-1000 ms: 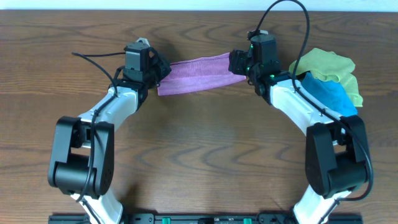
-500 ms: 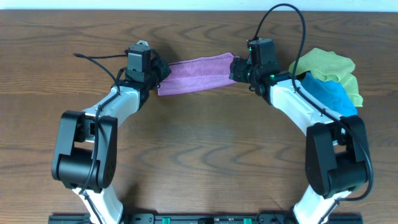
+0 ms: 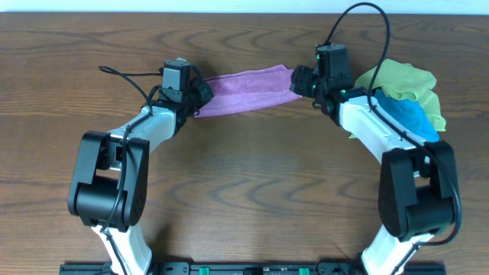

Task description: Fold the cloth

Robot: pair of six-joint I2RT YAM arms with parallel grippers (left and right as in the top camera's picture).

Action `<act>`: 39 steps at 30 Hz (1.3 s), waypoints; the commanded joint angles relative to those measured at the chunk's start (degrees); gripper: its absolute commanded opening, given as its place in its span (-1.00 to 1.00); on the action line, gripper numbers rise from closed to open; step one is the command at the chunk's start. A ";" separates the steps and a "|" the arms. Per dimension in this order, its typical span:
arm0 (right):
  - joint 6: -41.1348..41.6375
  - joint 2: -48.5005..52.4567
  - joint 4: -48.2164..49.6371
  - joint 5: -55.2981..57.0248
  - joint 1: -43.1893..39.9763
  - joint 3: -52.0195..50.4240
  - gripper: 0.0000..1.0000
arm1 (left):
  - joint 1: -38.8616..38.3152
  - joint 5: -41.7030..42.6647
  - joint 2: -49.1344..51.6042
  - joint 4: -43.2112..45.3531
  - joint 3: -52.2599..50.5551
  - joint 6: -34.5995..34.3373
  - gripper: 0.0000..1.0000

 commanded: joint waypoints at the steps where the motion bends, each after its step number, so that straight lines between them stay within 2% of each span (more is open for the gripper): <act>1: 2.49 1.84 0.74 -1.88 -0.28 0.04 0.25 | -0.13 -1.29 0.96 -0.55 0.92 2.32 -0.88; 39: 6.67 9.57 5.42 -2.75 -0.11 0.07 0.21 | -0.13 -0.98 4.07 -2.29 0.92 2.49 -0.88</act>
